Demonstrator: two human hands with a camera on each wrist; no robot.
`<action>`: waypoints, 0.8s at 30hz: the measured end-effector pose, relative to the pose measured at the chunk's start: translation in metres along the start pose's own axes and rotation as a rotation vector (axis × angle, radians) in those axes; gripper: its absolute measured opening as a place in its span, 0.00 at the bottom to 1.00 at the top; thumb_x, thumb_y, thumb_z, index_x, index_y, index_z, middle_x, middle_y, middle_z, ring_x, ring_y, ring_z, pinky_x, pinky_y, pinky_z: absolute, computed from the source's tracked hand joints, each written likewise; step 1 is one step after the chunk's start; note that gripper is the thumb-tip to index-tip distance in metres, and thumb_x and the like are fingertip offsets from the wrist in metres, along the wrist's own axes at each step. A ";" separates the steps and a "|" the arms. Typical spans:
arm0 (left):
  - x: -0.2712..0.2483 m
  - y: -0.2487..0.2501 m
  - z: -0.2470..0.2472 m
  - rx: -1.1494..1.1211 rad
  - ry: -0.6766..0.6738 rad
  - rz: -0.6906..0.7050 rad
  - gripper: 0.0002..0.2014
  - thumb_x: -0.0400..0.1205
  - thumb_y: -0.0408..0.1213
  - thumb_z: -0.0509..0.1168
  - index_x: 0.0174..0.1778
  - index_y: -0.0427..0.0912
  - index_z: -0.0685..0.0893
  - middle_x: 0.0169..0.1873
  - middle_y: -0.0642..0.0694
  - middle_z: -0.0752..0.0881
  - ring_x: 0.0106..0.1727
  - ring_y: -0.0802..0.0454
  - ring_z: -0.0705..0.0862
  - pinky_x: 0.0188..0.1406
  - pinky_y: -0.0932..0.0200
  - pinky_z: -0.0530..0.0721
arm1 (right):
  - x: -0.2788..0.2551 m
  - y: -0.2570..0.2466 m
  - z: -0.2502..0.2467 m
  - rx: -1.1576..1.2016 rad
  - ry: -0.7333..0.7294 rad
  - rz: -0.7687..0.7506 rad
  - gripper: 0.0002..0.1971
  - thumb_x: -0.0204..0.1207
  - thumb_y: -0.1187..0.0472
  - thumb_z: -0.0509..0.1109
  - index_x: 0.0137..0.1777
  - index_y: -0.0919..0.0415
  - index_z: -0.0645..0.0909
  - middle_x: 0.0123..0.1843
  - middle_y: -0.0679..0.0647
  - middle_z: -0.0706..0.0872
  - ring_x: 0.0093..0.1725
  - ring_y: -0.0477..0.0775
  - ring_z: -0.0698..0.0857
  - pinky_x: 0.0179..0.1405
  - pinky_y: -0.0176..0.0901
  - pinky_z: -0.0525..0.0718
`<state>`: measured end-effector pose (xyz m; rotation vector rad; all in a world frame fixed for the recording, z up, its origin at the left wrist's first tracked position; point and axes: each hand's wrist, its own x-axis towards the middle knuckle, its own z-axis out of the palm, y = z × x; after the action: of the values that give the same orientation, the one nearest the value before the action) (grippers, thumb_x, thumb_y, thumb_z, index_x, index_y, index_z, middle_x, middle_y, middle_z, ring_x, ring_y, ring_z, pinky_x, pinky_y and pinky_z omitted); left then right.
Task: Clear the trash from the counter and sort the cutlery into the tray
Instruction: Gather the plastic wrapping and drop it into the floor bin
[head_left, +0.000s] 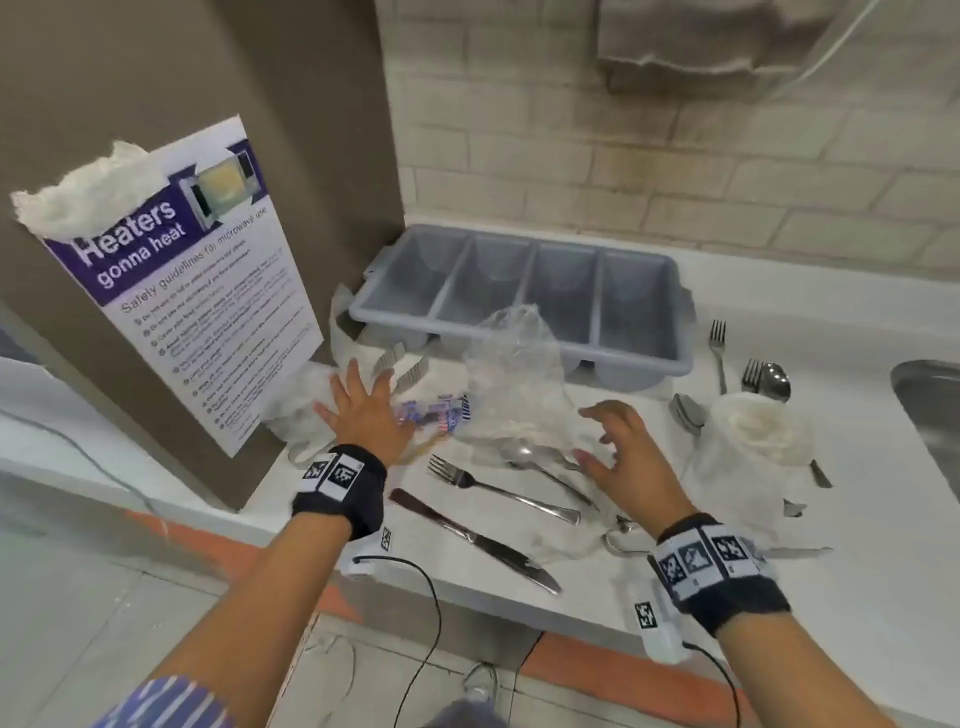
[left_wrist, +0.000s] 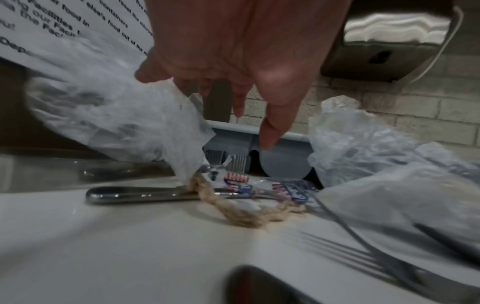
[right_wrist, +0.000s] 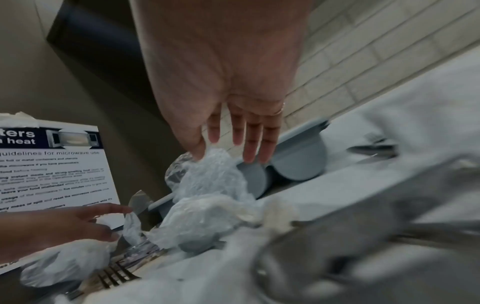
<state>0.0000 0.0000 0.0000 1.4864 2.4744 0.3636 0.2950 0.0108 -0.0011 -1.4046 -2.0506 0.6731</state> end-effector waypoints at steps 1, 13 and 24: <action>0.007 -0.005 0.000 0.007 -0.025 -0.020 0.41 0.72 0.50 0.71 0.79 0.53 0.58 0.83 0.39 0.45 0.83 0.32 0.45 0.78 0.25 0.47 | 0.014 -0.004 0.009 -0.014 -0.023 -0.019 0.30 0.69 0.54 0.76 0.71 0.51 0.72 0.75 0.55 0.67 0.63 0.54 0.78 0.66 0.50 0.80; 0.035 -0.063 -0.015 -0.094 -0.078 0.079 0.36 0.73 0.21 0.66 0.77 0.46 0.65 0.78 0.37 0.65 0.76 0.40 0.69 0.75 0.50 0.73 | 0.112 -0.020 0.076 -0.308 -0.482 0.061 0.35 0.71 0.63 0.73 0.78 0.54 0.64 0.80 0.58 0.64 0.73 0.61 0.74 0.72 0.47 0.73; 0.023 -0.041 -0.063 -0.332 0.051 0.404 0.14 0.75 0.46 0.64 0.49 0.44 0.90 0.66 0.47 0.79 0.64 0.49 0.75 0.68 0.51 0.72 | 0.117 -0.041 0.040 -0.204 -0.056 0.084 0.07 0.77 0.66 0.65 0.48 0.66 0.84 0.43 0.62 0.90 0.44 0.63 0.87 0.47 0.49 0.84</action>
<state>-0.0647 -0.0039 0.0446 1.8301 2.0037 0.8459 0.2057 0.1035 0.0170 -1.6111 -2.1643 0.5553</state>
